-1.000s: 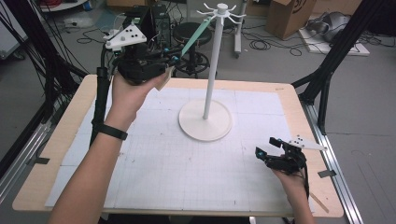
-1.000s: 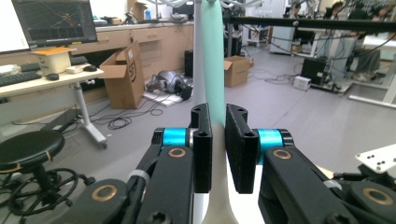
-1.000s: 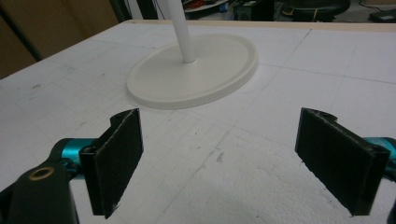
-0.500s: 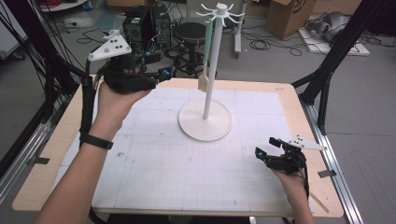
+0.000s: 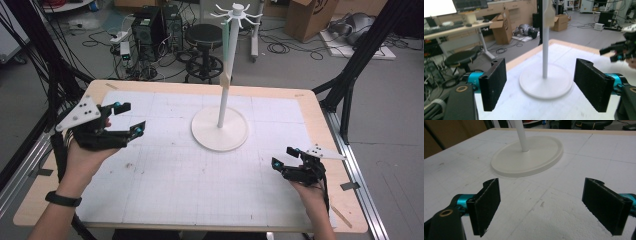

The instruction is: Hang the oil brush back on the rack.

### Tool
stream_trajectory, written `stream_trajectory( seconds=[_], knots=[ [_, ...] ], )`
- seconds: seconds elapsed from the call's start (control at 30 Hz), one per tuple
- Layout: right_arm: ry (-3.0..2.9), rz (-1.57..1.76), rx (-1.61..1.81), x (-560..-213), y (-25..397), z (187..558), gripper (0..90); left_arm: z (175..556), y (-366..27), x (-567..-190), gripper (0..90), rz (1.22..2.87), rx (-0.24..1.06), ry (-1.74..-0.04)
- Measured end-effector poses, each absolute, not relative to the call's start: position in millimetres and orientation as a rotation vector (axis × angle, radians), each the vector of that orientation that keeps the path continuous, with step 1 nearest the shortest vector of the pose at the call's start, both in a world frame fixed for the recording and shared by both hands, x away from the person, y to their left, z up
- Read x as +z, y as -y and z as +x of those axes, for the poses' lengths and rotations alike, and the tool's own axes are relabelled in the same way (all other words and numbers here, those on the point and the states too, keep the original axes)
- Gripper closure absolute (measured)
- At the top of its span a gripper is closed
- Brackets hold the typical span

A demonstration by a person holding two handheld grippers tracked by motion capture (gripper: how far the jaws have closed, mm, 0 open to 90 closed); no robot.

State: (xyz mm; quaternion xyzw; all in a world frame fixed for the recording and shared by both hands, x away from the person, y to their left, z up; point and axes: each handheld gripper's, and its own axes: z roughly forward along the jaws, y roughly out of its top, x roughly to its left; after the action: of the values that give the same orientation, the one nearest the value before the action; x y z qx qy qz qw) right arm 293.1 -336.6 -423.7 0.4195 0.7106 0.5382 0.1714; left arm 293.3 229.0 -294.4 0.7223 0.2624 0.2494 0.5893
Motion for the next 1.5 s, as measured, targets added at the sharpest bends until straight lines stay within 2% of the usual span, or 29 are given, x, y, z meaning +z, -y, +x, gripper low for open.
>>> stream_trajectory(
  seconds=[0.13, 0.27, 0.7, 1.5],
  knots=[
    [-2.019, 1.189, 1.526, -424.0, 337.1, 293.9, 14.1, 286.1, -247.3, -327.6, 26.1, 1.668, 0.545, -0.66],
    [-2.023, 1.196, 1.516, -424.8, 337.0, 294.7, 14.1, 278.5, -256.5, -354.2, 26.1, 1.701, 0.568, -0.683],
    [-2.043, 1.183, 1.502, -425.9, 330.8, 298.4, 14.1, 276.8, -289.8, -397.5, 22.6, 1.691, 0.56, -0.772],
    [-2.061, 1.17, 1.484, -426.6, 330.1, 294.7, 14.1, 280.9, -290.9, -410.1, 20.7, 1.685, 0.532, -0.764]
  ],
)
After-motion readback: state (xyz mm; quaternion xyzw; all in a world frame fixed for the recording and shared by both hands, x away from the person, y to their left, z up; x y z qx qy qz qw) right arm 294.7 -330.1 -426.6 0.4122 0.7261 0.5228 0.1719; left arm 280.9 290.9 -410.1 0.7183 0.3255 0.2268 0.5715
